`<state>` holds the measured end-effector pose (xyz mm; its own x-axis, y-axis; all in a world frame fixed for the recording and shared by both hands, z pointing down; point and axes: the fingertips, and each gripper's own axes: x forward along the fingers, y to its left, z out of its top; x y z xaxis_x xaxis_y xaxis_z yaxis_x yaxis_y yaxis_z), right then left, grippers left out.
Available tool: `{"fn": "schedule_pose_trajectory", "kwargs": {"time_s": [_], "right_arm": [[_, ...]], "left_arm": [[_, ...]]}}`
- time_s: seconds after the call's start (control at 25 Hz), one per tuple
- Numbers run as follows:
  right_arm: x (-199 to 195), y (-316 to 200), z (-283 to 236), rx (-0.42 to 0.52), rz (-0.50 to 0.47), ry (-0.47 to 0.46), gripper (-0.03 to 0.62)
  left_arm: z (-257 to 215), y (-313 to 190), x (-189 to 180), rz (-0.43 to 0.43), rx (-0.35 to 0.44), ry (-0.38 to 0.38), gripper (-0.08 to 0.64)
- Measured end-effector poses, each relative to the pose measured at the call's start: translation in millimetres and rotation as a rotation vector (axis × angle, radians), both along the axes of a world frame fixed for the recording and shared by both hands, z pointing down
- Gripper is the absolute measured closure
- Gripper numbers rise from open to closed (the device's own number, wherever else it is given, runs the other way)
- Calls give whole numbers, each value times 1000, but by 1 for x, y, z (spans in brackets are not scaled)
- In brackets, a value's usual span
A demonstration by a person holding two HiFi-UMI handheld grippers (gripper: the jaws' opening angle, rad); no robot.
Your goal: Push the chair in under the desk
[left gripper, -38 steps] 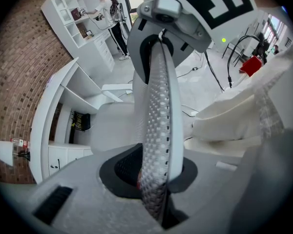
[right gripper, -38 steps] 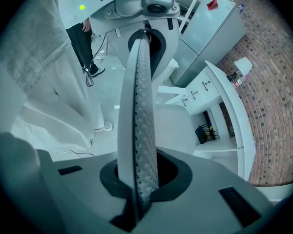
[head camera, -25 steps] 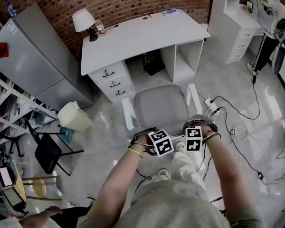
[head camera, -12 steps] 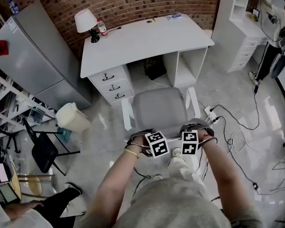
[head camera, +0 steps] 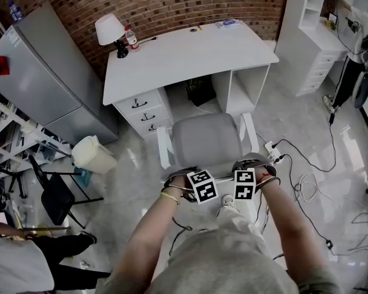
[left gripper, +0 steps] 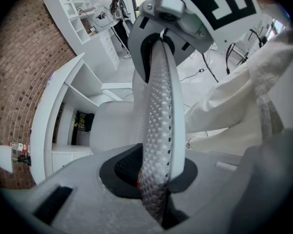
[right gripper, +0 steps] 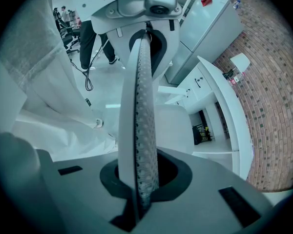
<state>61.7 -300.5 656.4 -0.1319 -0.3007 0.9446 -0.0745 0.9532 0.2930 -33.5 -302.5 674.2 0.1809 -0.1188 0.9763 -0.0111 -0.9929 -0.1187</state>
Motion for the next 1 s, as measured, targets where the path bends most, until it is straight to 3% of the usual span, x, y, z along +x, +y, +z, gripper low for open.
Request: {"fn": "schedule_pose_trajectory", "kwargs": {"time_s": [1.0], "right_arm": [[22, -59, 0, 22, -49, 1, 575]], "left_arm": [[1, -56, 19, -34, -10, -11, 492]]}}
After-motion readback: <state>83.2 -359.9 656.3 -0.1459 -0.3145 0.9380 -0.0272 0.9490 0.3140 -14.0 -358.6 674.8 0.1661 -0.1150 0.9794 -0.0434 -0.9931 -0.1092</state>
